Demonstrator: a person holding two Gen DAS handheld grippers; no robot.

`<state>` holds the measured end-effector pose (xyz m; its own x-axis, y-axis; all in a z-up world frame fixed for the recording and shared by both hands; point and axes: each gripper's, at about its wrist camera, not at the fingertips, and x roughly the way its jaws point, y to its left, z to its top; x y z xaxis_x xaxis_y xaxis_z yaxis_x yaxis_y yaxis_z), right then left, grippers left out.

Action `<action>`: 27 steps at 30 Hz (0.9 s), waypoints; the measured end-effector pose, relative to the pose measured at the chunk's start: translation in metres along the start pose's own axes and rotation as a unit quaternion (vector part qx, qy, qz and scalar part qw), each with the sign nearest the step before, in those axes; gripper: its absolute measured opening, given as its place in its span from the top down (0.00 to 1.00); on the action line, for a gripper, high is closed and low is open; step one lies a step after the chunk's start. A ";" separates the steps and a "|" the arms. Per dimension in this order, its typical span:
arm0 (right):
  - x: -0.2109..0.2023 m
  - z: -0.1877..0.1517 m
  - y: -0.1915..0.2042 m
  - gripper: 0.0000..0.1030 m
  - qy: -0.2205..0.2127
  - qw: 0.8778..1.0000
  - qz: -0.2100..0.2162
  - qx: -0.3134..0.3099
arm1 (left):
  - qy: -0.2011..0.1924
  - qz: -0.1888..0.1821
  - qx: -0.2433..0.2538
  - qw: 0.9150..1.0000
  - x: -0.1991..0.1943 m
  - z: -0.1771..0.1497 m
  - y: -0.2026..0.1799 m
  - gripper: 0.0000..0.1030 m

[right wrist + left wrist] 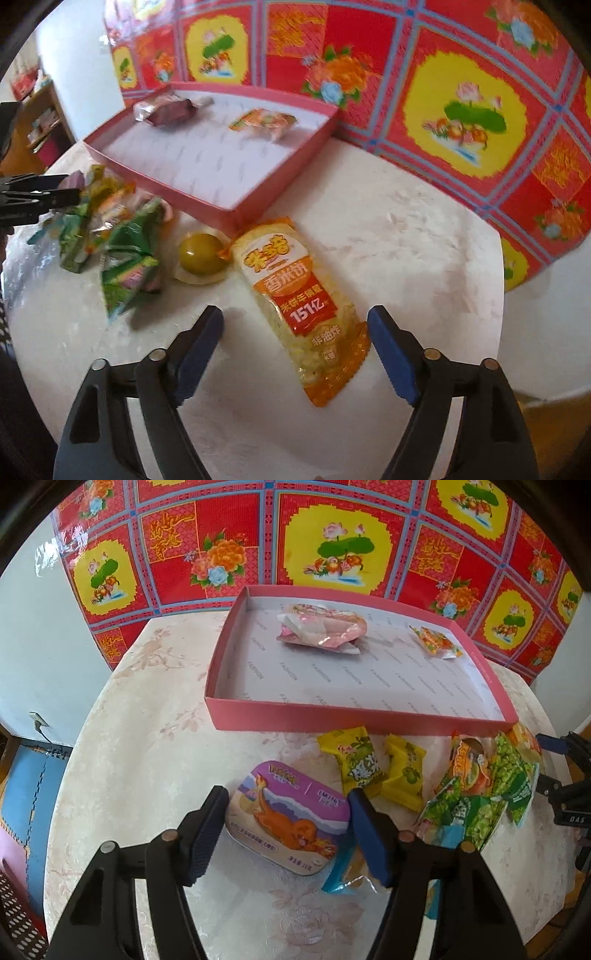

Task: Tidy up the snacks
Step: 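Grasp the purple tin with the left gripper while the right grasps the yellow rice-cracker bag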

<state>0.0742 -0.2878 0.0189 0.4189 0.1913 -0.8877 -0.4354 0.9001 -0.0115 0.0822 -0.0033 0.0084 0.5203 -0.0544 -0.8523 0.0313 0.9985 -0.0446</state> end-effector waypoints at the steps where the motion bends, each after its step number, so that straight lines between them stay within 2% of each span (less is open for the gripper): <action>1: -0.002 -0.001 0.001 0.20 -0.005 1.000 0.004 0.004 | -0.001 -0.001 0.000 1.000 0.000 0.000 0.000 0.32; 9: -0.013 -0.009 0.005 0.24 -0.005 1.000 0.019 0.013 | -0.006 -0.009 0.006 1.000 -0.006 -0.003 -0.002 0.32; 17: -0.004 0.003 0.000 0.25 -0.001 1.000 -0.017 0.021 | -0.006 -0.016 -0.004 1.000 -0.007 -0.006 0.003 0.32; 20: 0.002 0.007 -0.003 0.32 -0.007 0.999 -0.018 0.035 | -0.008 -0.015 -0.003 1.000 -0.009 -0.007 0.005 0.32; 23: 0.002 0.004 -0.009 0.37 -0.029 0.996 -0.018 0.080 | -0.010 -0.016 -0.006 1.000 -0.010 -0.008 0.008 0.32; 27: -0.001 -0.001 -0.010 0.54 -0.045 0.992 -0.041 0.109 | -0.011 -0.018 -0.005 1.000 -0.011 -0.011 0.009 0.32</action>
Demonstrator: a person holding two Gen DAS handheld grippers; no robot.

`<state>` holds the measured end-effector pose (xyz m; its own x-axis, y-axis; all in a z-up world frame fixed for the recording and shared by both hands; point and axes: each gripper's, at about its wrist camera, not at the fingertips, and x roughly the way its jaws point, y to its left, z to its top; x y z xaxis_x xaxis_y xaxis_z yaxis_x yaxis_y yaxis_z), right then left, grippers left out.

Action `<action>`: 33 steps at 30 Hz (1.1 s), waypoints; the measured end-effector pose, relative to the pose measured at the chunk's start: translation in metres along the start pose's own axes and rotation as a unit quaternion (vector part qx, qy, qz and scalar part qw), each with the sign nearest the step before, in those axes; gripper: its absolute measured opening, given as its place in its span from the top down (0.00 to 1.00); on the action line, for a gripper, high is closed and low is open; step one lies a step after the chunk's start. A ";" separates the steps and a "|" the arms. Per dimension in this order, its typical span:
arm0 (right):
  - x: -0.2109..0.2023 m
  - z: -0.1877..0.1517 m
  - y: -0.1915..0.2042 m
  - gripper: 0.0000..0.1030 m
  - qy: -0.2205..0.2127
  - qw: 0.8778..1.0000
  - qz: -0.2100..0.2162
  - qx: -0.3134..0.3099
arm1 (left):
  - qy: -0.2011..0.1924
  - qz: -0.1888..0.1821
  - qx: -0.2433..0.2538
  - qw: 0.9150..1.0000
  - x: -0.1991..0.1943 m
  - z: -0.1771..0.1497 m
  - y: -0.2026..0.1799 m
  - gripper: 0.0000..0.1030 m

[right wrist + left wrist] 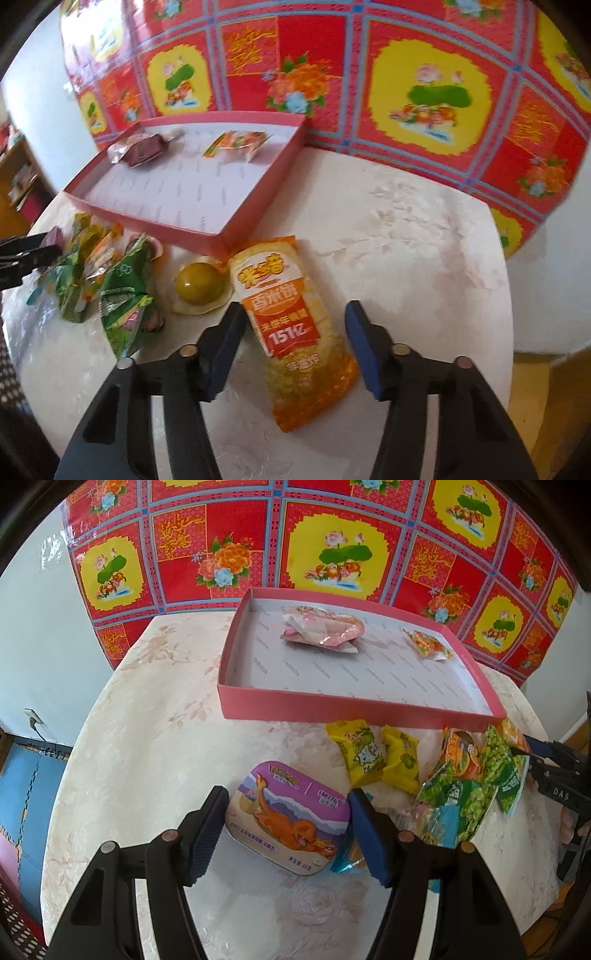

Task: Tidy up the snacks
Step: 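Grasp the purple tin with the left gripper while the right grasps the yellow rice-cracker bag, then carry the purple tin and rice-cracker bag into the pink tray and release them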

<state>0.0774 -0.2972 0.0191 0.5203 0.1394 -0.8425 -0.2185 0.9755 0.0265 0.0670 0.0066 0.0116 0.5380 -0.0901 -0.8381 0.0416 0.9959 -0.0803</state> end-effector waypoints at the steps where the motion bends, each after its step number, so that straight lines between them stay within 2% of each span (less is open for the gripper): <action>1: -0.001 -0.001 -0.001 0.56 -0.003 1.000 -0.003 0.009 | 0.000 -0.001 0.000 1.000 0.000 -0.001 0.000 0.32; 2: -0.003 -0.002 -0.003 0.61 -0.006 1.000 -0.006 0.022 | -0.001 -0.002 0.001 1.000 -0.001 -0.001 0.000 0.32; 3: -0.005 -0.005 -0.003 0.62 -0.010 0.999 -0.006 0.033 | -0.002 -0.003 0.001 1.000 -0.002 -0.001 0.001 0.32; 8: -0.019 -0.023 0.002 0.63 -0.028 0.998 -0.015 0.048 | -0.004 -0.001 -0.001 1.000 -0.005 -0.003 0.004 0.32; 18: -0.042 -0.049 0.010 0.63 -0.050 0.991 -0.002 0.126 | -0.022 -0.004 0.000 1.000 -0.019 -0.008 0.005 0.32; 33: -0.082 -0.043 0.035 0.63 -0.069 0.991 0.009 0.115 | -0.058 0.002 -0.011 0.998 -0.045 -0.006 0.015 0.32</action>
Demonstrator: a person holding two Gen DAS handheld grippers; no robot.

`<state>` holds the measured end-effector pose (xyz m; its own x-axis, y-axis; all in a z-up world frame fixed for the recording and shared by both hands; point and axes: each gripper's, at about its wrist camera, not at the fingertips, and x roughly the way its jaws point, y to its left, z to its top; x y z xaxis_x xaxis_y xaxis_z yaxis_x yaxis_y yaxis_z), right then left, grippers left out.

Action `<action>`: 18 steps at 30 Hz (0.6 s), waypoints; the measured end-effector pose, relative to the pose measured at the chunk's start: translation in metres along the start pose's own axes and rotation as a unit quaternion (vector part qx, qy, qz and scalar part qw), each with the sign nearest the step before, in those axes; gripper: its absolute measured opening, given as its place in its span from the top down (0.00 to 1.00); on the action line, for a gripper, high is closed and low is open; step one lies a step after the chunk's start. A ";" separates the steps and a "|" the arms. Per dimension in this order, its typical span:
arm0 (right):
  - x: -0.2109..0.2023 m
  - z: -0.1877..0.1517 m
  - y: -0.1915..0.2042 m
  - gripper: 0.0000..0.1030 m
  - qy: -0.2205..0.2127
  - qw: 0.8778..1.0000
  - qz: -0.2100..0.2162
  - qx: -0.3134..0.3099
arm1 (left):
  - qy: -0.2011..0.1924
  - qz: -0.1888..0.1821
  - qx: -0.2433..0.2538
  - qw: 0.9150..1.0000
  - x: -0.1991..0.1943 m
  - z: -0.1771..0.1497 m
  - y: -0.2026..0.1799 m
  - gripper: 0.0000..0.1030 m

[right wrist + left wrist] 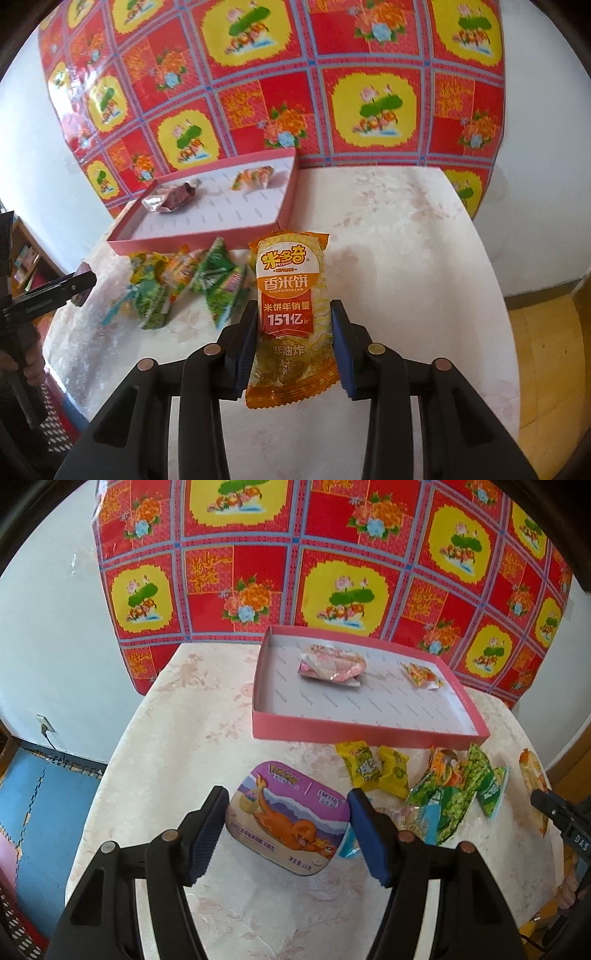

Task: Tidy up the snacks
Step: 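Carry the purple tin and rice-cracker bag into the pink tray and release them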

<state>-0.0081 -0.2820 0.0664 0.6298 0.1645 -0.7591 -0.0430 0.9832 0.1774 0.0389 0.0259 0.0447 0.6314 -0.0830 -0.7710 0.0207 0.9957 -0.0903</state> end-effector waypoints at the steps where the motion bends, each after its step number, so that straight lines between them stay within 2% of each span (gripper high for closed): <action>1: -0.001 0.002 0.001 0.63 0.000 1.000 0.001 0.000 | -0.002 -0.002 0.000 1.000 -0.002 0.001 0.000 0.32; 6: -0.009 0.016 0.007 0.63 0.004 1.000 0.028 0.010 | -0.018 -0.001 0.000 1.000 -0.011 0.012 0.000 0.32; 18: -0.014 0.047 0.042 0.63 0.001 0.998 0.051 -0.021 | -0.048 -0.007 0.019 0.999 -0.020 0.041 -0.015 0.32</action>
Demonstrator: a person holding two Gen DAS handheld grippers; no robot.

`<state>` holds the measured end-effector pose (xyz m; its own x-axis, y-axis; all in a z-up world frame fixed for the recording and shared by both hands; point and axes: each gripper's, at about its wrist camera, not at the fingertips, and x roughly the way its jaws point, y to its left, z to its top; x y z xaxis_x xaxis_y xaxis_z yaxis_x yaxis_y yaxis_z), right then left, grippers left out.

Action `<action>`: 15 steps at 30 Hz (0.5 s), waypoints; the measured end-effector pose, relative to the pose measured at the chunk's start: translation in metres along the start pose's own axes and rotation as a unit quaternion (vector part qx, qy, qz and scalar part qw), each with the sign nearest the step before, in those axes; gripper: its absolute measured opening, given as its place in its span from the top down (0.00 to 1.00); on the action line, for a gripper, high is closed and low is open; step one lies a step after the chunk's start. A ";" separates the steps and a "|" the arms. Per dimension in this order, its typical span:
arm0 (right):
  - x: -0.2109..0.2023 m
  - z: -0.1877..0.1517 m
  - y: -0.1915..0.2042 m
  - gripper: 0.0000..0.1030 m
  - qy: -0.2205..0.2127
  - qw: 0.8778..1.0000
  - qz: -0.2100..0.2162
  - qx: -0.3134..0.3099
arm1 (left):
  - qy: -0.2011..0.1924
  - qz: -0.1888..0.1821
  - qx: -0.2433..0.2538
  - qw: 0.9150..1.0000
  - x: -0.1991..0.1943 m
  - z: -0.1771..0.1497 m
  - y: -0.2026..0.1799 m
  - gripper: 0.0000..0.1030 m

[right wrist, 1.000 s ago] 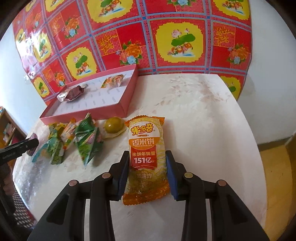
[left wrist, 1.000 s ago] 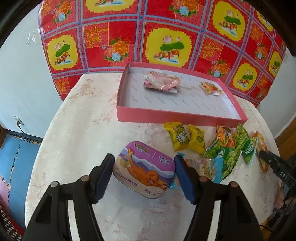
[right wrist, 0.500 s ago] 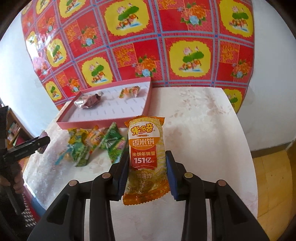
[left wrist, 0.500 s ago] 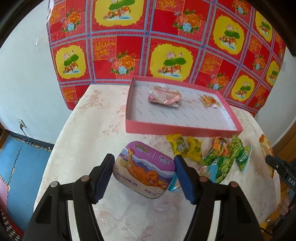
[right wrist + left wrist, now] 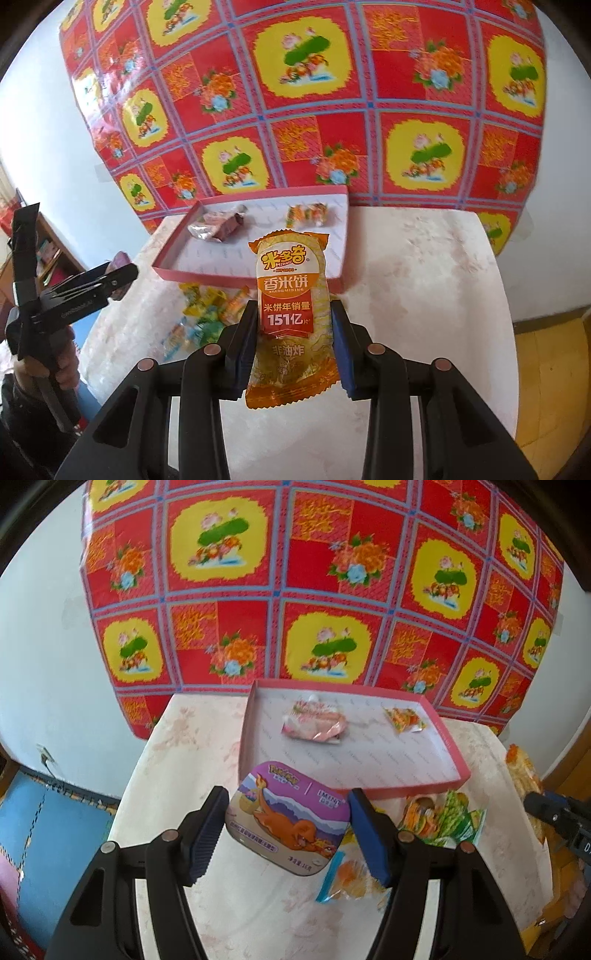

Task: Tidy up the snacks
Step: 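Carry the purple tin and rice-cracker bag into the pink tray and release them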

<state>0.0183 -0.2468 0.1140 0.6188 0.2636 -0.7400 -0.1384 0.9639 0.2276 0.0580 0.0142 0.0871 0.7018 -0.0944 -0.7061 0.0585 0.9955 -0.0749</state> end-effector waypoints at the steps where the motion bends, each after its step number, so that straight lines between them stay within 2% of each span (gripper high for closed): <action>1: 0.002 0.003 0.002 0.63 0.004 1.000 0.006 0.003 | -0.002 -0.001 0.003 1.000 0.000 0.003 -0.002 0.32; 15: 0.022 0.039 0.021 0.63 0.002 1.000 -0.005 -0.021 | -0.010 0.007 0.027 1.000 0.016 0.038 -0.015 0.32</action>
<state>0.0590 -0.2218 0.1273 0.6170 0.2539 -0.7449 -0.1642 0.9672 0.1937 0.0954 -0.0019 0.1035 0.7172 -0.0802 -0.6922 0.0866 0.9959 -0.0257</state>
